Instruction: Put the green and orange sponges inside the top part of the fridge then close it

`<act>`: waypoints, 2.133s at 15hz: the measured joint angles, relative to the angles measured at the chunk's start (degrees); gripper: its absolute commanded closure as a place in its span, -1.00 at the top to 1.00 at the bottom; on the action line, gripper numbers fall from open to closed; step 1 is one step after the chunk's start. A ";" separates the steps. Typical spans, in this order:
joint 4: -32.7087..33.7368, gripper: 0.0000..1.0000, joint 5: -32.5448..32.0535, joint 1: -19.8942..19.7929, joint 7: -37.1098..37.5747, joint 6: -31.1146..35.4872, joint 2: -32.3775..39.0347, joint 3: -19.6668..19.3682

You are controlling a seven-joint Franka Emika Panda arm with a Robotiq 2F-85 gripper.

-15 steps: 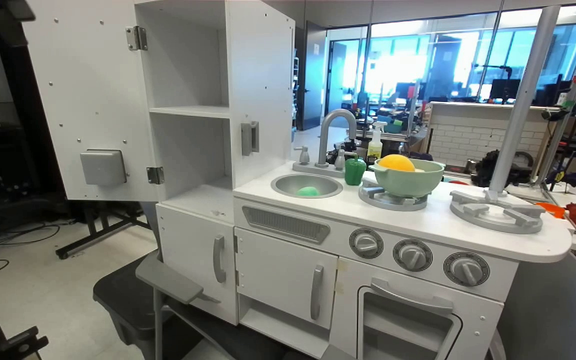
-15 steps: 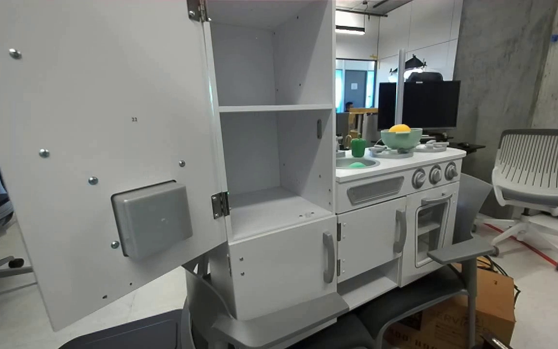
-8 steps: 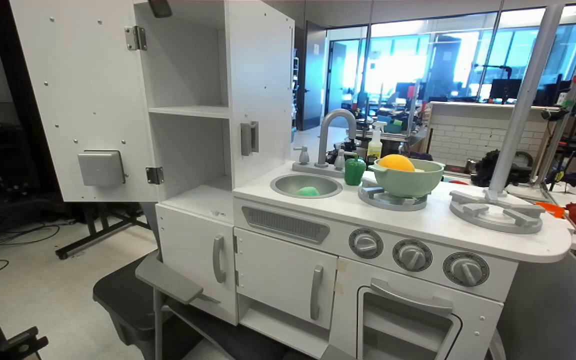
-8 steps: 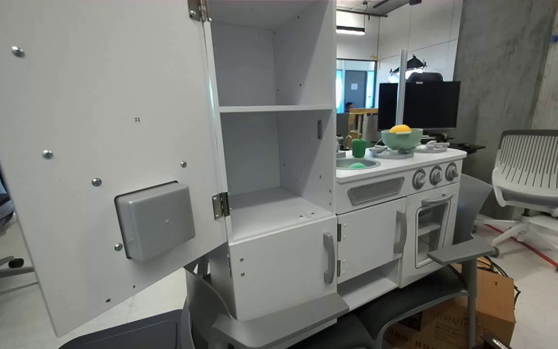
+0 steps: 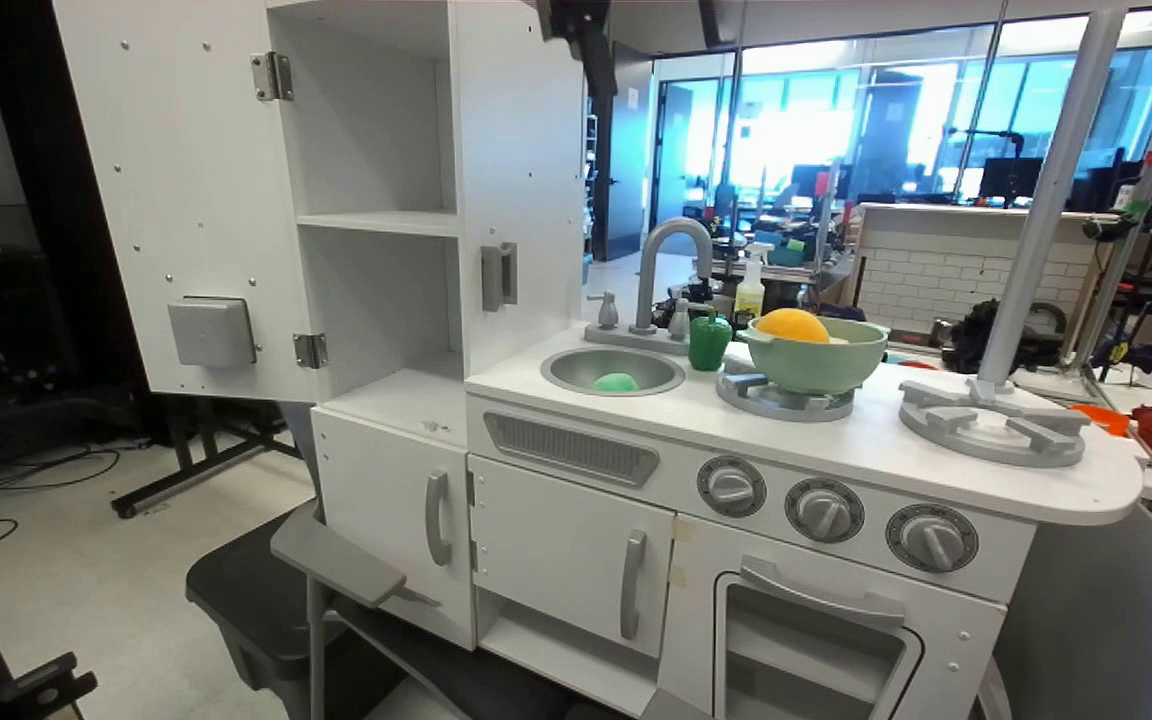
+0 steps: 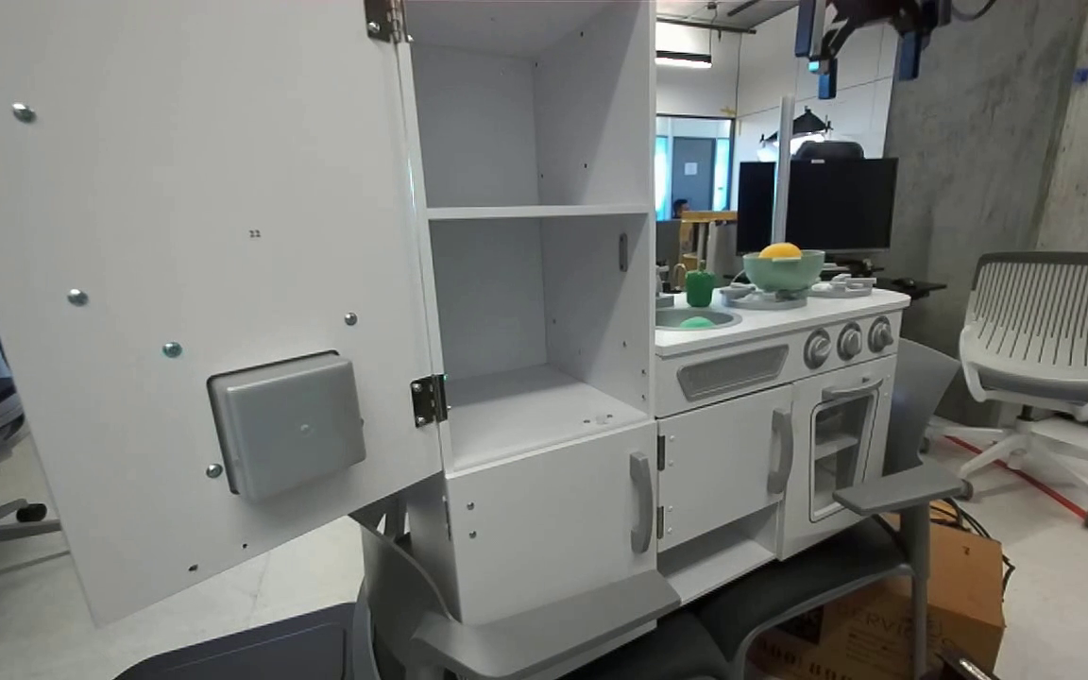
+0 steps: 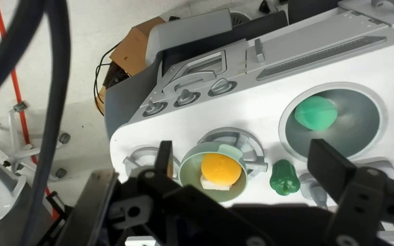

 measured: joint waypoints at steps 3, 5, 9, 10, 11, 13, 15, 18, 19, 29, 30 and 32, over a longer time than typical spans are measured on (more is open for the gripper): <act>8.53 1.00 4.03 0.09 -2.56 0.03 10.07 -0.42; 14.02 1.00 6.74 0.67 -3.59 -0.04 16.78 -0.10; 24.37 1.00 10.37 2.74 -3.92 -0.13 28.67 0.89; 26.88 1.00 10.98 3.31 -3.92 -0.15 31.26 1.07; 29.34 1.00 11.45 3.81 -3.92 -0.17 33.68 1.20; 34.30 1.00 12.44 4.34 -4.12 -0.53 38.12 1.46; 39.28 1.00 12.91 4.32 -5.22 -2.09 41.89 1.51; 46.53 1.00 12.92 3.89 -9.12 -5.62 46.53 1.51; 48.89 1.00 12.92 3.63 -10.64 -6.76 48.00 1.52; 56.67 1.00 12.92 1.86 -21.31 -9.27 55.46 3.21; 56.92 1.00 12.92 1.89 -21.75 -9.32 55.59 3.27; 57.29 1.00 12.93 1.95 -22.46 -9.40 55.62 3.55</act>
